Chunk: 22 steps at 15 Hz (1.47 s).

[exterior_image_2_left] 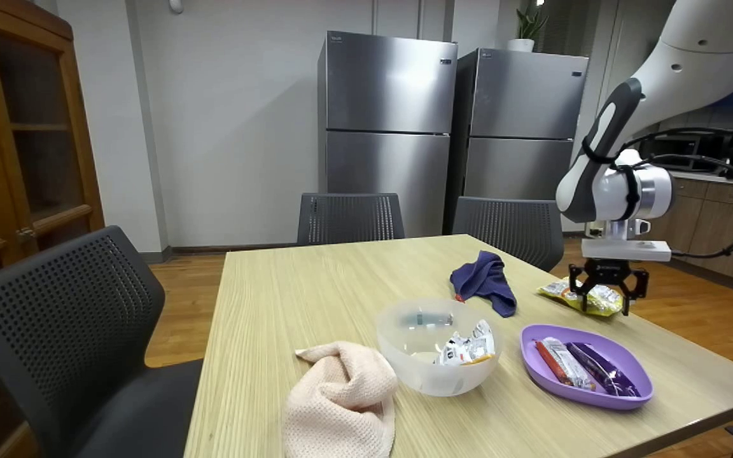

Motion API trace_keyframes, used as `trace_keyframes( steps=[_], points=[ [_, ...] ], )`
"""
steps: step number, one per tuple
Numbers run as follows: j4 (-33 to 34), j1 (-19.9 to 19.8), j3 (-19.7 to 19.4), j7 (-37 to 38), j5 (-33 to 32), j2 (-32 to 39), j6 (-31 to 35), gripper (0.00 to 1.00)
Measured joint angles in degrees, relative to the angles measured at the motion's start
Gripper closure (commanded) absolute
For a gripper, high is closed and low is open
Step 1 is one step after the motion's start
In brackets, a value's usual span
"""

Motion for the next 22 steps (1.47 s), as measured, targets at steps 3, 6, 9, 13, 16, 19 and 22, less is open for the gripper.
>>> trace_keyframes(
  steps=[3,6,9,13,16,19,22],
  points=[
    [-0.2,0.0,0.1,-0.4,0.0,0.0,0.3,0.73],
    [-0.5,0.0,0.3,-0.5,0.0,0.0,0.5,0.91],
    [-0.6,0.0,0.5,-0.6,0.0,0.0,0.8,0.99],
    [-0.8,0.0,0.7,-0.6,-0.1,0.0,1.1,0.99],
    [-1.0,0.1,0.6,-0.6,-0.8,-0.4,1.1,1.0],
    [-2.3,0.3,0.4,-0.6,-1.8,-2.8,1.1,1.0],
    [-5.0,0.2,0.1,-0.6,-2.2,-7.7,1.0,1.0]
  ],
)
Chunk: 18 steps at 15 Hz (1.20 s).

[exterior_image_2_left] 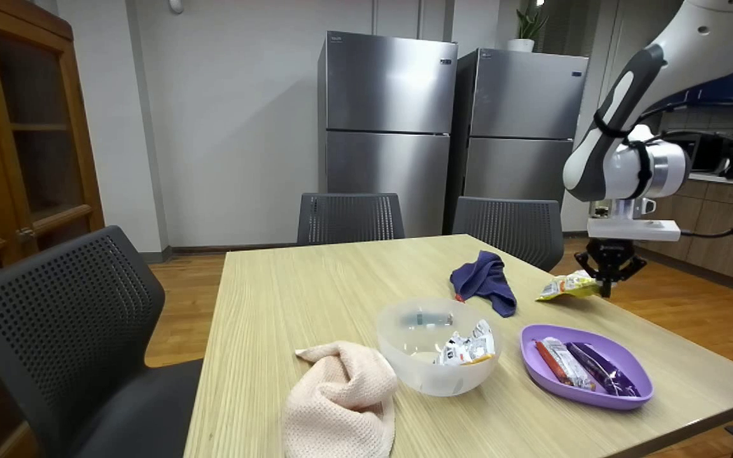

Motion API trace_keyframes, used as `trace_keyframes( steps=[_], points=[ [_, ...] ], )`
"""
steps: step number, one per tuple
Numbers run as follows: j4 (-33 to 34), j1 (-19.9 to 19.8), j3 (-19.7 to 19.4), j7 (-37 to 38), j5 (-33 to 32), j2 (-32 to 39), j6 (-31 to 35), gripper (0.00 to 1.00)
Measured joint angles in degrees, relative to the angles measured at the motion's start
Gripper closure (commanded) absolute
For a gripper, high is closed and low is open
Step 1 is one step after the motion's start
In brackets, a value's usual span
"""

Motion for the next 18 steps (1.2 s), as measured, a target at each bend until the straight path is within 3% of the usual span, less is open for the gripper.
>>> trace_keyframes(
  steps=[7,18],
  points=[
    [-6.9,0.1,0.0,0.0,-1.6,-12.2,0.0,1.0],
    [-13.2,2.8,3.9,-0.1,-1.7,-22.3,0.3,1.0]
  ],
)
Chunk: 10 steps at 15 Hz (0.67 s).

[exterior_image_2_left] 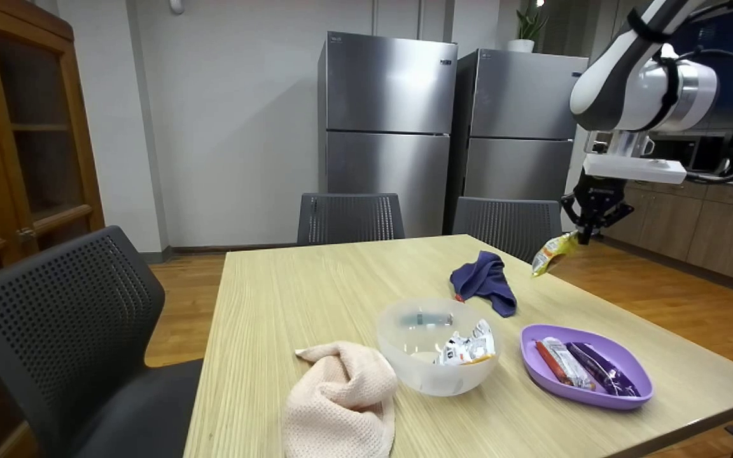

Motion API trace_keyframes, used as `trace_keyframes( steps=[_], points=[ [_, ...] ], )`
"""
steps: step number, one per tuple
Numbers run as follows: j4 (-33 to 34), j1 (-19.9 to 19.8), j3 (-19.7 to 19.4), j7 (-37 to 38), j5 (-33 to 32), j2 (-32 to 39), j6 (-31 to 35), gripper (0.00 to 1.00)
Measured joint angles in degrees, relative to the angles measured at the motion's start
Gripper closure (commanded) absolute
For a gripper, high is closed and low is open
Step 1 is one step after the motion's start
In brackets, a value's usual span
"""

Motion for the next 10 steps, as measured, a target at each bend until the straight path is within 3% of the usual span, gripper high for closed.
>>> trace_keyframes(
  steps=[10],
  points=[
    [-4.8,5.2,6.1,0.0,-0.1,-9.9,0.7,1.0]
  ],
)
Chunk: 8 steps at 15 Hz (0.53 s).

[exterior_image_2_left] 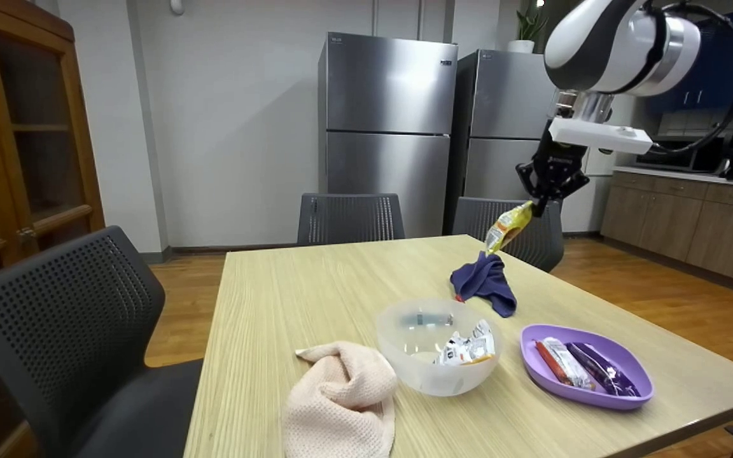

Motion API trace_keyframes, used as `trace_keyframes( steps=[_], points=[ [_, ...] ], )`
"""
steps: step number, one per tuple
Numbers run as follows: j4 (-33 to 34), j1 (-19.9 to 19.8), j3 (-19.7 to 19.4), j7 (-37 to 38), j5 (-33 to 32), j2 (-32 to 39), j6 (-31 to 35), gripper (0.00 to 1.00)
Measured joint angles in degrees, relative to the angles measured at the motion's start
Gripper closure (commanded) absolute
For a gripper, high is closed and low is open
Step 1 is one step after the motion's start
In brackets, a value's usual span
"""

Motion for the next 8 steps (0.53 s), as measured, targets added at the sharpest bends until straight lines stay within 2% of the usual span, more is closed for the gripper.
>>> trace_keyframes(
  steps=[8],
  points=[
    [-6.2,4.0,4.9,-1.4,0.1,-7.1,0.2,1.0]
  ],
)
